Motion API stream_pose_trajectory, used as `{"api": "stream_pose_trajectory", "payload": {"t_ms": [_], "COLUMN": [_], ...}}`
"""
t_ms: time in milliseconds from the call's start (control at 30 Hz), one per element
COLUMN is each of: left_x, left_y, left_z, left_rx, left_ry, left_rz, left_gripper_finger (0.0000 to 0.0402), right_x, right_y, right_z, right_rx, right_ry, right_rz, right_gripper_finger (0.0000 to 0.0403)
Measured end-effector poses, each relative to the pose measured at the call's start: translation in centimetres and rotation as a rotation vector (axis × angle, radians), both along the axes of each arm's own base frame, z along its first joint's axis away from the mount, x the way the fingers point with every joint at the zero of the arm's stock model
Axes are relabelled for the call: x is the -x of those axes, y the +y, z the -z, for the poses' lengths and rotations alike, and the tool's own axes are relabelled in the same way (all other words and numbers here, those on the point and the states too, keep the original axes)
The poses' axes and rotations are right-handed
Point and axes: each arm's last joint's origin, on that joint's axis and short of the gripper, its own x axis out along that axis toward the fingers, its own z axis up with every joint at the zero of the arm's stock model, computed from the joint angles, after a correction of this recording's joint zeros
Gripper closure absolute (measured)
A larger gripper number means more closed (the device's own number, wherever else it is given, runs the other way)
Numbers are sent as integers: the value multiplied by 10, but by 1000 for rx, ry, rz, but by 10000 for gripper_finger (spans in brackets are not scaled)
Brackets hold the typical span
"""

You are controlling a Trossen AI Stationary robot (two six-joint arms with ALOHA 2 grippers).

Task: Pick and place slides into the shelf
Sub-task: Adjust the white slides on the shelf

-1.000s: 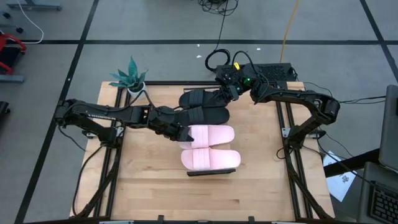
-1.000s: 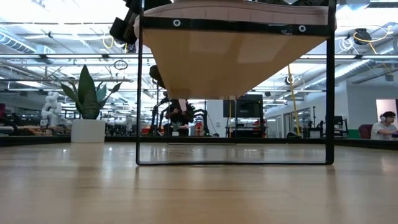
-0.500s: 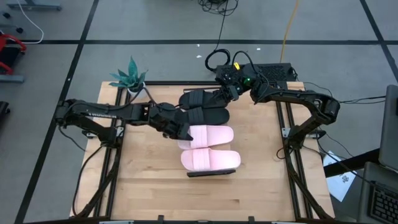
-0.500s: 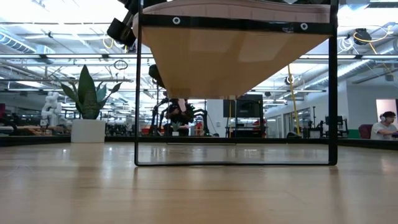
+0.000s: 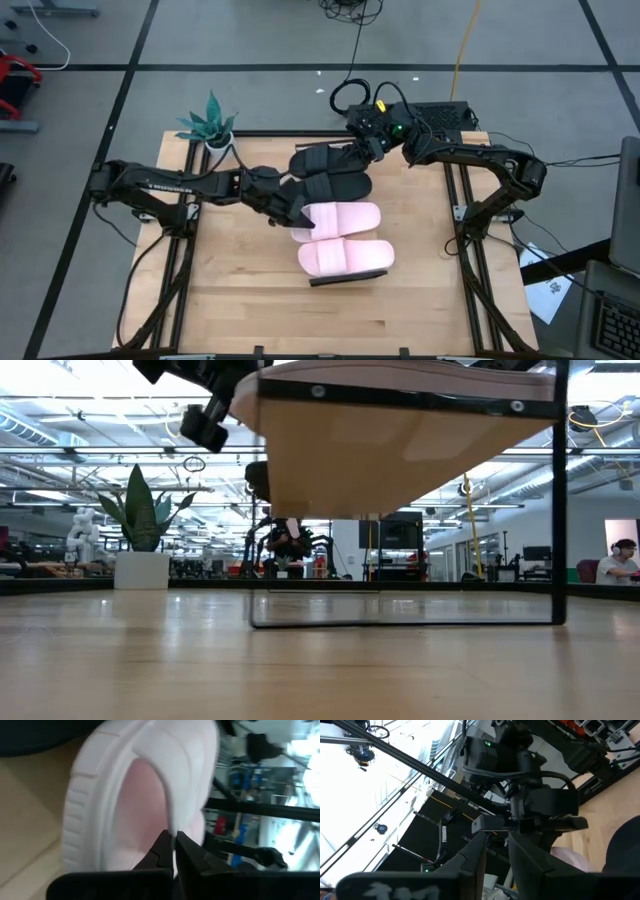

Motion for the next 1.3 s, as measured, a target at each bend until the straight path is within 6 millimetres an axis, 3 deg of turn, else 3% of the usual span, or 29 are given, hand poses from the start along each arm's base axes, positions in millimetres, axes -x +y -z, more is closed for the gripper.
{"api": "stream_pose_trajectory", "payload": {"t_ms": [800,1300], "left_x": [-3,-1], "left_y": [-1,-12], "left_z": [-5,-1], "left_rx": [84,174], "left_ry": [-69,17], "left_rz": [22,18], "left_gripper_finger": [402,401], "right_x": [3,3], "right_y": [-7,-7], "right_z": [0,0], "right_rx": [-1,-28], "right_ry": [0,16], "right_rz": [30,26], "right_gripper_finger": [330,330]}}
